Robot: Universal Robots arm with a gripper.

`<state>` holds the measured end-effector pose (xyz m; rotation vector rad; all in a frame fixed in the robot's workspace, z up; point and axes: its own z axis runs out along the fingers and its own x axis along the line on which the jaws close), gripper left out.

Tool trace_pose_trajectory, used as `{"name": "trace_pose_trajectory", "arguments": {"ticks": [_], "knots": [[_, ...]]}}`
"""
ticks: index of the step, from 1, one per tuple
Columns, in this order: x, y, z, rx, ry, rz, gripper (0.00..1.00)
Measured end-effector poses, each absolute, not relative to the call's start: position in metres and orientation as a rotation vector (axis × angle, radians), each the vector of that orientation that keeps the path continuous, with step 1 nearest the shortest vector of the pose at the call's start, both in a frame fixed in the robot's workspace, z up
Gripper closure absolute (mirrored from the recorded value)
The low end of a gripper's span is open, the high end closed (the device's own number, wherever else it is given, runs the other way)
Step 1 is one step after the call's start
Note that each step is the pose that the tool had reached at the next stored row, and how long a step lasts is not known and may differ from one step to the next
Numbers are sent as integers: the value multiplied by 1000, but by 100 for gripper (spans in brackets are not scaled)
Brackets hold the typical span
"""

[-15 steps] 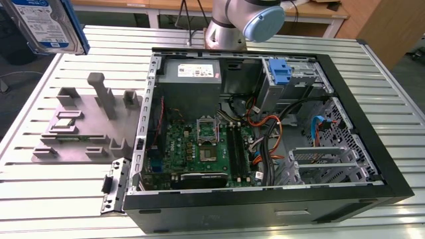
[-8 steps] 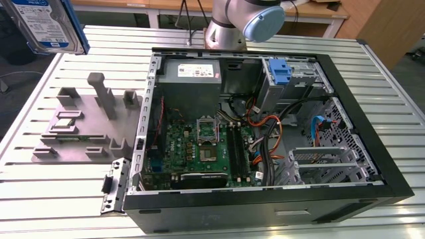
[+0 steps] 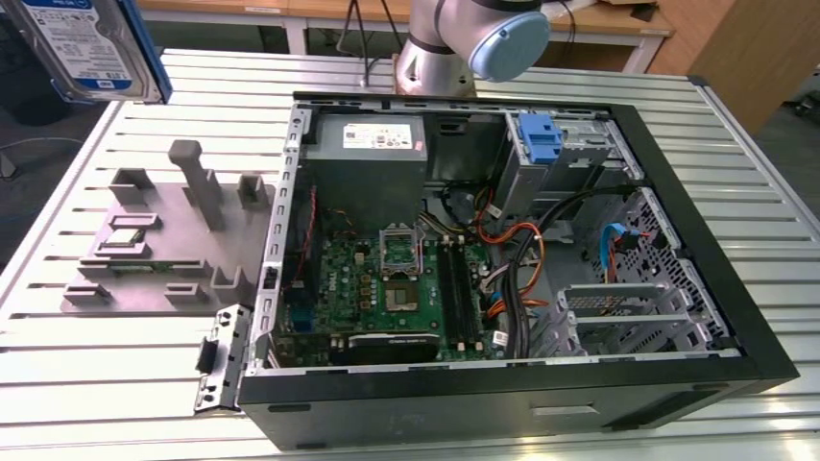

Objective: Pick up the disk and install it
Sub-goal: 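Pick up the disk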

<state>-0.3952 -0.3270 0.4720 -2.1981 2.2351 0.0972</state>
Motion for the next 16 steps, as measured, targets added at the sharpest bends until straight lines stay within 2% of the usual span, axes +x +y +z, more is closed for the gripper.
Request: {"name": "trace_pose_trajectory", "arguments": {"ticks": [16], "knots": [[-395,-327,486,-2198,2235,97,65]]}}
